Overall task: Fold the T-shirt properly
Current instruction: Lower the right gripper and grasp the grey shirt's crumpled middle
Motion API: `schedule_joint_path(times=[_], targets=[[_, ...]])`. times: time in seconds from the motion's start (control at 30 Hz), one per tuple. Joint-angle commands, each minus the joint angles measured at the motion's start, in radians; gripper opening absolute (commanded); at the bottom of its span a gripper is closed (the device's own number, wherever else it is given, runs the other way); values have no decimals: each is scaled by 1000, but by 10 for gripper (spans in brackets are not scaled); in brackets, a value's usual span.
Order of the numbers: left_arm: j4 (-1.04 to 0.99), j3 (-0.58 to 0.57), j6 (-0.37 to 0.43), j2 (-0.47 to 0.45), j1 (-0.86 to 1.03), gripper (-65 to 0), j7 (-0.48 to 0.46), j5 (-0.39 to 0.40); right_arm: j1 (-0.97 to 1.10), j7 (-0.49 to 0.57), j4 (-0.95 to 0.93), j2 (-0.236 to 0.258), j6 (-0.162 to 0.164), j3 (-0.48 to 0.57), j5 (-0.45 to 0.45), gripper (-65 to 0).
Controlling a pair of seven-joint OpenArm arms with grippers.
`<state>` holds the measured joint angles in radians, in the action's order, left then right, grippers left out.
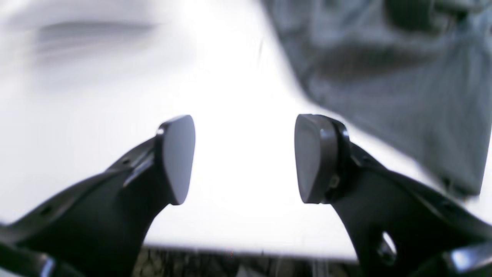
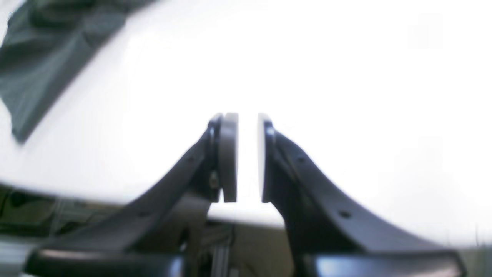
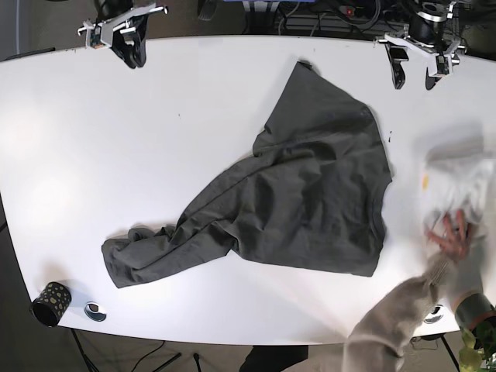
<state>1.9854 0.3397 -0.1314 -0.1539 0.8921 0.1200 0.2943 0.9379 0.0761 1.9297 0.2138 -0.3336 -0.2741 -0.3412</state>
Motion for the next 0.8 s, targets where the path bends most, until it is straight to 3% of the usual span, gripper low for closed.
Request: schedule_joint_path(times=[0.0, 0.27, 0.4, 0.5, 0.77], targets=[[16, 6, 2, -3, 5, -278, -21, 6, -39, -35, 20, 8, -3, -4, -5, -569], [16, 5, 2, -3, -23, -251, -19, 6, -285, -266, 29, 3, -109, -4, -3, -555], [16, 3, 2, -2, -24, -156, -19, 6, -395, -364, 29, -1, -150, -4, -6, -438], [16, 2, 3, -2, -24, -153, -19, 6, -463, -410, 29, -1, -178, -3, -9, -387], [16, 8, 6, -2, -29, -153, 17, 3, -710, -605, -3, 8, -266, 124, -3, -380]])
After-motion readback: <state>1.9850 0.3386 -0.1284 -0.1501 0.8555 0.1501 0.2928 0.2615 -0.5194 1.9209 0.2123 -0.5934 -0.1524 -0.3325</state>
